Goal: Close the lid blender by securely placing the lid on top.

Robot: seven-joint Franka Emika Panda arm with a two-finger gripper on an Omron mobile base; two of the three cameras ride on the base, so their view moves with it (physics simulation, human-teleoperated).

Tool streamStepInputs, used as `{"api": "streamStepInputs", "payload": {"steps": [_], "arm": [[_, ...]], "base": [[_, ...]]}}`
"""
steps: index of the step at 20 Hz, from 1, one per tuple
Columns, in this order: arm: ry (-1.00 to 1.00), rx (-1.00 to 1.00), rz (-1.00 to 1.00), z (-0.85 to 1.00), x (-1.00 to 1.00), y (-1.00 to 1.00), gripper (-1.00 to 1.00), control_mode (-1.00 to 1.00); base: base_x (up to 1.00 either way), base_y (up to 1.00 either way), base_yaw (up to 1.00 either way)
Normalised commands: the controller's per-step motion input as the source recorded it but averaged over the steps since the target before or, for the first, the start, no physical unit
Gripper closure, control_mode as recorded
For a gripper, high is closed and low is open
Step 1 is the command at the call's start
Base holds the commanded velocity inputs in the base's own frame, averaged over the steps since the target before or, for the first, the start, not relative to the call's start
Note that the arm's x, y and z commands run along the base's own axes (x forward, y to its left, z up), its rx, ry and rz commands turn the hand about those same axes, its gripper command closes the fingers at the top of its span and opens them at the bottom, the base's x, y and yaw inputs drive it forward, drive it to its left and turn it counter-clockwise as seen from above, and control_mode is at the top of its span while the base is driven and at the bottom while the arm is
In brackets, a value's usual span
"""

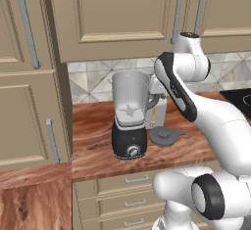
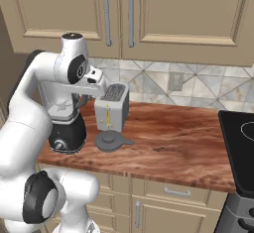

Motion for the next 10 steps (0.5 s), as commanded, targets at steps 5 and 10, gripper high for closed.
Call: {"api": "streamStepInputs", "payload": {"steps": [5, 10], "arm": [[-0.11, 0.02, -0.04, -0.05, -0.49, -0.08, -1.00, -1.00], [-0.02, 0.17, -0.50, -0.28, -0.80, -0.45, -1.00, -1.00]], "base": [[0.00, 0.00, 0.00], [0.00, 0.00, 0.00]]}}
